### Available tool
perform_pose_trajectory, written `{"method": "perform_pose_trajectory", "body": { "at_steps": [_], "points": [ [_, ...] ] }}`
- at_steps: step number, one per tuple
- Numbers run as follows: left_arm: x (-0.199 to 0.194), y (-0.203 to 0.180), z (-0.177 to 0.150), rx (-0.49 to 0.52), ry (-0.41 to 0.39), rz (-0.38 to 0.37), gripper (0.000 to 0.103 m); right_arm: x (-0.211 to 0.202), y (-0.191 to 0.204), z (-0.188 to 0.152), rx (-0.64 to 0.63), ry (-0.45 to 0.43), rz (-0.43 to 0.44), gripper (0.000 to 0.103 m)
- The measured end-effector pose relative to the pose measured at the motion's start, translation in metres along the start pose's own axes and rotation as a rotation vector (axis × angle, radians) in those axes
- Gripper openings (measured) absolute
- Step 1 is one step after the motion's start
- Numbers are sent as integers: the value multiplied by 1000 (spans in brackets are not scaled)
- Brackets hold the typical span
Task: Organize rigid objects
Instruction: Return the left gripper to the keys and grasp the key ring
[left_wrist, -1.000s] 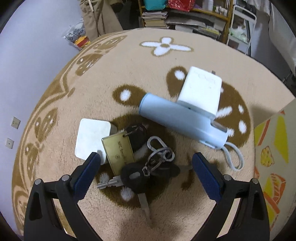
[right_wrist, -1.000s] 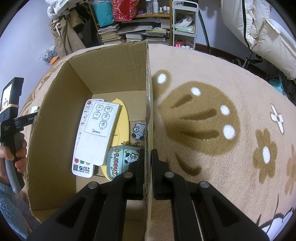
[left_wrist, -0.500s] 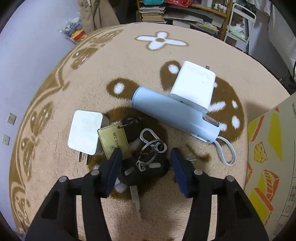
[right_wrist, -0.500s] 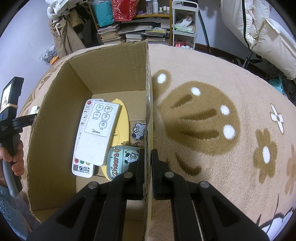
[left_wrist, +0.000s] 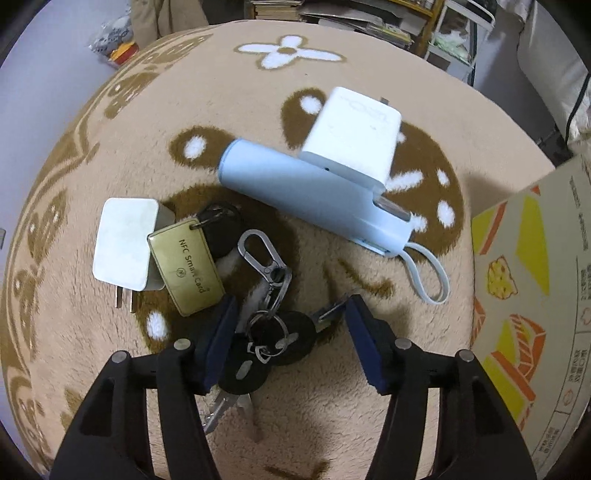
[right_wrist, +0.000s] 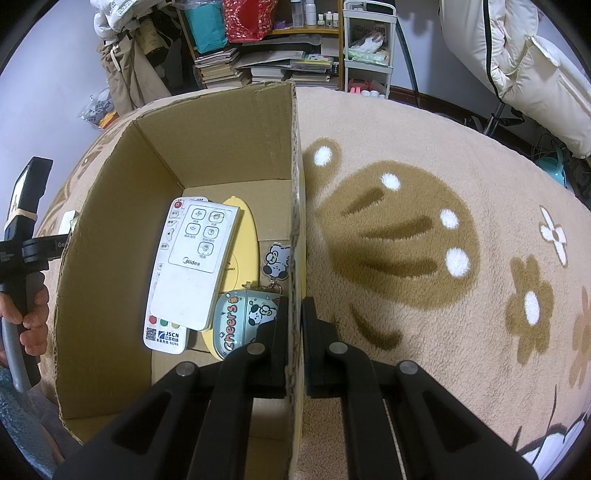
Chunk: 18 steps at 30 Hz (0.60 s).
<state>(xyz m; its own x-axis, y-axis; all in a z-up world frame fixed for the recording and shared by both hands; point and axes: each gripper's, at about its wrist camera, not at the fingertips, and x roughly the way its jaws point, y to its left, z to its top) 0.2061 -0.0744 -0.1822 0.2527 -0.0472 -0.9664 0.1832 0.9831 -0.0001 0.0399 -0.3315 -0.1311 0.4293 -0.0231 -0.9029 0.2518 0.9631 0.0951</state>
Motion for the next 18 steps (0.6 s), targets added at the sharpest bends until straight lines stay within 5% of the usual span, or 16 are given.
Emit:
{"method": "perform_pose_trajectory", "body": {
  "at_steps": [4,6,18],
  "points": [
    [-1,-10,-2,33,-6,33,35,0,0,0,0,0,0,7],
    [-3,-7,-3,23,-7,7,18,0,0,0,0,0,0,7],
    [-43,-11,-9,13,-80,26,13,0,0,0,-1,0,0,7]
  ]
}}
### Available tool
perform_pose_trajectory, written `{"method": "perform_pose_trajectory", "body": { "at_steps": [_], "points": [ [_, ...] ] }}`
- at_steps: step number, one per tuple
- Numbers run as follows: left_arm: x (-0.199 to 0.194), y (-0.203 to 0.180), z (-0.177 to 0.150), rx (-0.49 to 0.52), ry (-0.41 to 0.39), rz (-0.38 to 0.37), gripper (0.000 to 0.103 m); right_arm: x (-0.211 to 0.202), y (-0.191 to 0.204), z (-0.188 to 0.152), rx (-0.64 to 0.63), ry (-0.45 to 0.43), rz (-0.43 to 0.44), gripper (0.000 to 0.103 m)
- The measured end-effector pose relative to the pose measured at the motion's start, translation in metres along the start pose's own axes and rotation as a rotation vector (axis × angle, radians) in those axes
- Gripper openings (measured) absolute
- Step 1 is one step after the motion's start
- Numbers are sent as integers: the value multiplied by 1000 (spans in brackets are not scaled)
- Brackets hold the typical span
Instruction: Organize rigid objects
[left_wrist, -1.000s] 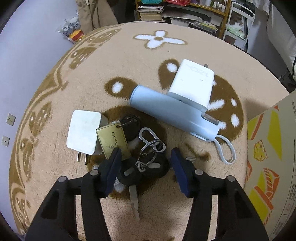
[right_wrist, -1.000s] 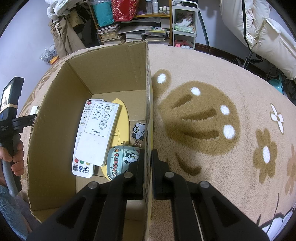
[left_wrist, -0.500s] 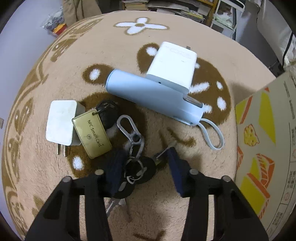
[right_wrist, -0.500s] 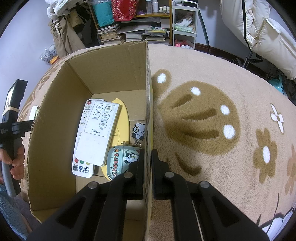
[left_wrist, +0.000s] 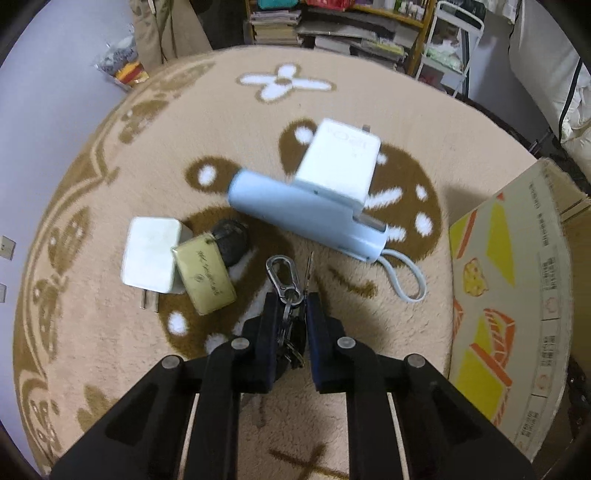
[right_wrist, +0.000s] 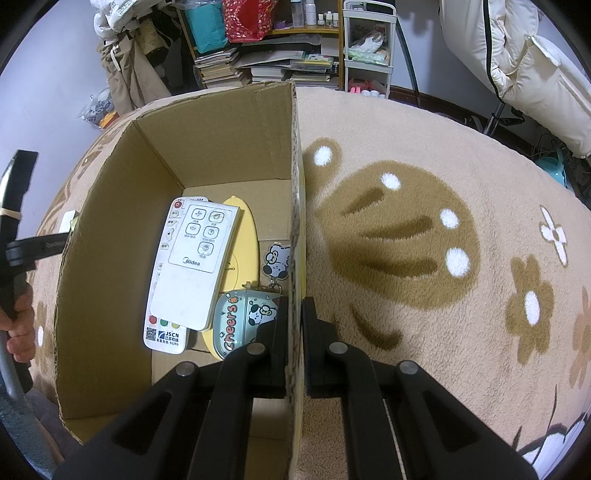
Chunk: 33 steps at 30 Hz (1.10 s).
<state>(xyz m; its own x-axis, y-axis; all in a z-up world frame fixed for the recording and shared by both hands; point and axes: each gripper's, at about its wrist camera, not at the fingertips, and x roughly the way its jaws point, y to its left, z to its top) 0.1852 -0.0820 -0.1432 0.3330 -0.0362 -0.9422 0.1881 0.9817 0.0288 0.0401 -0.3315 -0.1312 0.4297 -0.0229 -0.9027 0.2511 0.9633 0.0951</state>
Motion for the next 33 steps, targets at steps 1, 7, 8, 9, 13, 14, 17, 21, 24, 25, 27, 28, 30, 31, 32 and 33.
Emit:
{"method": "perform_pose_trajectory", "body": {
  "at_steps": [1,7,8,9,13,14,17,21,24,25,27,28,30,31,32,33],
  "points": [
    [-4,0,0,-1,-8,3,13,0,0,0,0,0,0,7],
    [-41,-7,-1,23,-91,28,13,0,0,0,1,0,0,7],
    [-49,-9,-2,28,-109,25,13,0,0,0,0,0,0,7],
    [-55,-12,-2,33,-123,23,13,0,-1,0,0,0,0,7],
    [-78,-19,-1,54,-169,18,13,0,0,0,1,0,0,7],
    [-85,-21,-2,56,-183,15,13,0,0,0,1,0,0,7],
    [-106,-24,-2,66,-230,16,0,0,0,0,0,0,0,7],
    [-131,-30,-4,87,-303,0,0,0,-1,0,0,0,-1,7],
    [-134,-33,-4,101,-307,-14,0,0,-1,0,0,0,0,7],
    [-129,-33,-3,99,-294,-11,0,0,0,0,1,0,0,7],
    [-116,-34,-3,122,-252,-8,0,0,-1,0,-1,0,-2,7],
    [-110,-34,-3,116,-239,-5,4,0,0,0,1,0,0,7],
    [-93,-30,-1,89,-211,-2,10,0,0,0,1,0,0,7],
    [-88,-29,-1,82,-202,2,13,0,0,0,1,0,0,7],
    [-78,-26,0,73,-177,10,13,0,0,0,0,0,0,7],
    [-72,-24,0,65,-161,6,14,0,-1,0,0,0,0,7]
  ]
}}
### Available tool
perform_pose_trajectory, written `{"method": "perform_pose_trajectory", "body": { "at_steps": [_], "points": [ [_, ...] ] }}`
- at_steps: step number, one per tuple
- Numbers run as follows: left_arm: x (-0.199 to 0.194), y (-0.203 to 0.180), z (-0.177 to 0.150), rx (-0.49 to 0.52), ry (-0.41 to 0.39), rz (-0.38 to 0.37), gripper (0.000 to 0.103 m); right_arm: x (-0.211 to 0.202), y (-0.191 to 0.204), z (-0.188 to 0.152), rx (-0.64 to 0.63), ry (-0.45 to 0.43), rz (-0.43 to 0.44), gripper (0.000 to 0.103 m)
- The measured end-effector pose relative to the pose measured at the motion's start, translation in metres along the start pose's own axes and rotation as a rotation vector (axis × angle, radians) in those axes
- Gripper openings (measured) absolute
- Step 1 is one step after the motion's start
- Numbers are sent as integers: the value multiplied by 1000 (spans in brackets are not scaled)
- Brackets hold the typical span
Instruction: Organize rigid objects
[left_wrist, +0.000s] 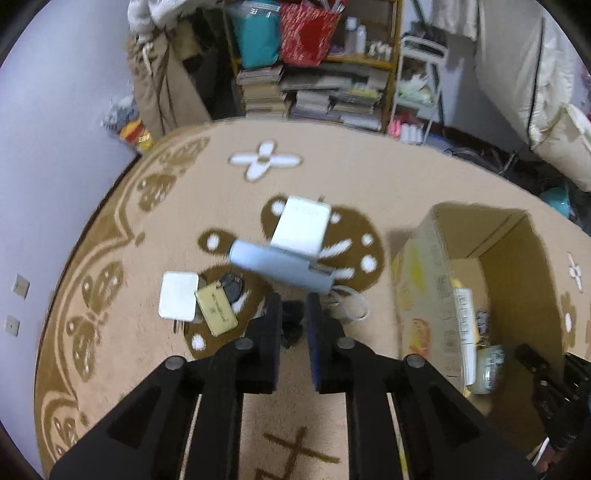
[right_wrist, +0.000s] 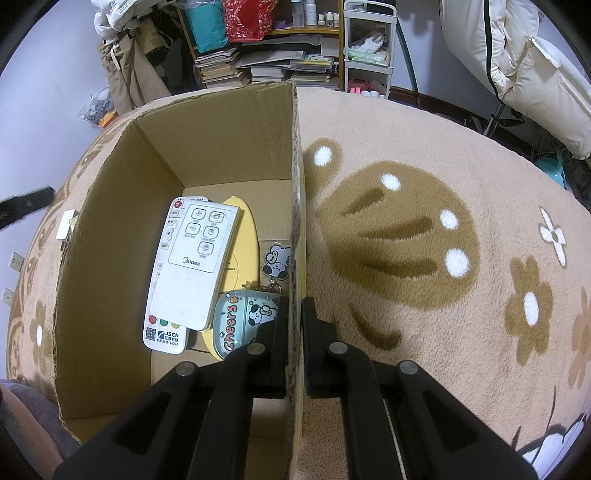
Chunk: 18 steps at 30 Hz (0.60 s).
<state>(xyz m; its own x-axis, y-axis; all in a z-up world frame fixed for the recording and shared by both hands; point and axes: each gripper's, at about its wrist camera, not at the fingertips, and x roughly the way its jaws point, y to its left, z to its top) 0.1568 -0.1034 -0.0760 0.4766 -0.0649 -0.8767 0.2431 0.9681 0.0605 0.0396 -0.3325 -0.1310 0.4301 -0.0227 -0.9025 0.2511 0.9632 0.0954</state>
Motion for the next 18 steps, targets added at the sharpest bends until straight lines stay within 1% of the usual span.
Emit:
{"method": "perform_pose_trajectory", "body": {
  "at_steps": [2,3,4,5,6,7,8,9,11,12,16,17,18],
  "points": [
    [12,5,-2,-23,24,-12,15,0,0,0,1,1,0,7],
    [16,7,-3,-30,31,-13,22,0,0,0,0,1,0,7],
    [19,8,-4,-34,36,-11,34,1,1,0,0,1,-1,7],
    [23,9,-5,-39,39,-9,44,1,1,0,0,0,-1,7],
    [26,9,-5,-43,39,-6,65,0,1,0,1,0,0,7],
    [27,11,-5,-52,25,-5,75,1,1,0,1,1,0,7],
    [28,12,-5,-61,5,-3,76,1,1,0,-1,0,0,7],
    [29,12,-5,-65,3,-2,76,1,1,0,-1,0,0,7],
    [36,14,-4,-73,18,-11,78,1,1,0,-1,0,0,7],
    [41,16,-4,-78,26,-20,82,0,0,0,-1,0,0,7],
    [59,20,-6,-90,73,-15,82,0,1,0,-1,0,0,7],
    [66,22,-7,-100,88,-27,81,1,1,0,-1,0,0,7],
    [70,23,-8,-106,100,-37,70,1,1,0,-1,0,0,7]
  ]
}}
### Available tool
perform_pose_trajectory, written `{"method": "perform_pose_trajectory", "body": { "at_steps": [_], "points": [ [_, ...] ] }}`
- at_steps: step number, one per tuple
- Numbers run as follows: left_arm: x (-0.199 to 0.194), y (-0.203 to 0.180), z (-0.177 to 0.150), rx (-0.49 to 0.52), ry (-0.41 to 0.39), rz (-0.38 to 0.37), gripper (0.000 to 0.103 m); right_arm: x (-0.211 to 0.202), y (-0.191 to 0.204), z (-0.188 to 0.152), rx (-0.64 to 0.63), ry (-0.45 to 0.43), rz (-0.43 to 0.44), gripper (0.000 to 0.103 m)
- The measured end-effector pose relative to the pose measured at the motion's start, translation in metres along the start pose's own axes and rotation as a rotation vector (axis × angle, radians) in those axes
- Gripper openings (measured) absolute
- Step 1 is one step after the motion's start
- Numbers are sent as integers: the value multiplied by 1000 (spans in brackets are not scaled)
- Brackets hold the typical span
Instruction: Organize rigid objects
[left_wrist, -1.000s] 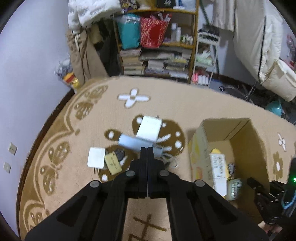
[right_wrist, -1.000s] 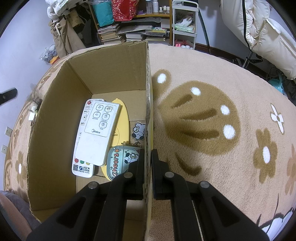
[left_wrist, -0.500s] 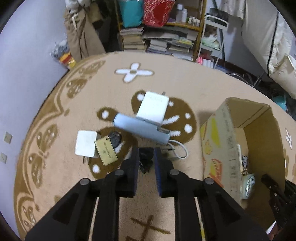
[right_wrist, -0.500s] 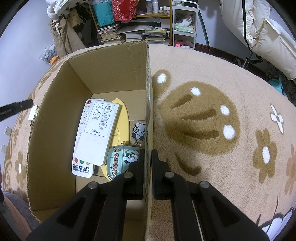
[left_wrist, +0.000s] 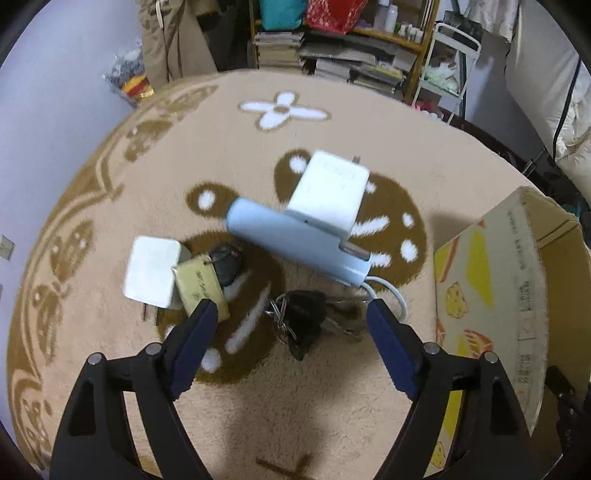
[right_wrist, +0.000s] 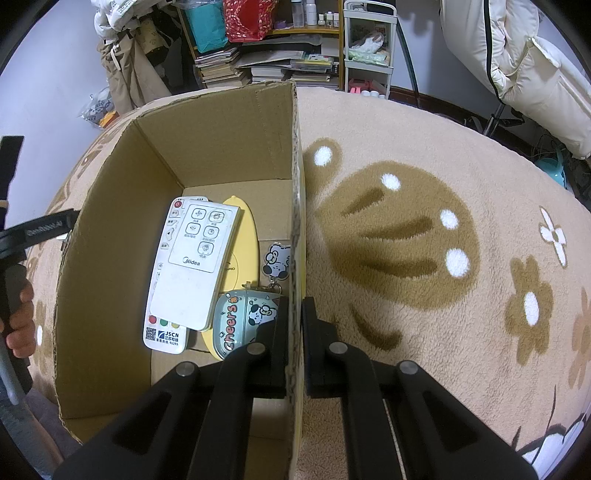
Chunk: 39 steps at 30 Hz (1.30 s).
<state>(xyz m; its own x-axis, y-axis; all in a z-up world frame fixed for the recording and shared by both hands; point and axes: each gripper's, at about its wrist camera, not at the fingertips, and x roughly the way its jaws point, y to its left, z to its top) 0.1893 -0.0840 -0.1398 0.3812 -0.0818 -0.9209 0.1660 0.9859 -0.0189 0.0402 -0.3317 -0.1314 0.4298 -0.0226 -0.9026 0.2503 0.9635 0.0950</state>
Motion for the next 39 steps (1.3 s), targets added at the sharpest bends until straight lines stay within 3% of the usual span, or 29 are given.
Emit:
{"method": "perform_pose_trajectory", "body": {
  "at_steps": [1,2,9,13,26,35,39],
  "points": [
    [5,1,0,-5,18,-6,53,0,0,0,0,0,0,7],
    [11,2,0,-12,42,-12,48,0,0,0,0,0,0,7],
    [32,4,-1,-45,47,-41,47,0,0,0,-1,0,1,7],
    [34,4,-4,-35,29,-18,36,0,0,0,-2,0,0,7],
    [-15,-4,-6,4,-43,20,36,1,0,-1,-2,-1,0,7],
    [-82,-32,-7,117,-186,27,36,1,0,0,-2,-1,-1,7],
    [-117,-47,-9,160,-263,-8,36,0,-1,-1,-3,0,0,7]
  ]
}}
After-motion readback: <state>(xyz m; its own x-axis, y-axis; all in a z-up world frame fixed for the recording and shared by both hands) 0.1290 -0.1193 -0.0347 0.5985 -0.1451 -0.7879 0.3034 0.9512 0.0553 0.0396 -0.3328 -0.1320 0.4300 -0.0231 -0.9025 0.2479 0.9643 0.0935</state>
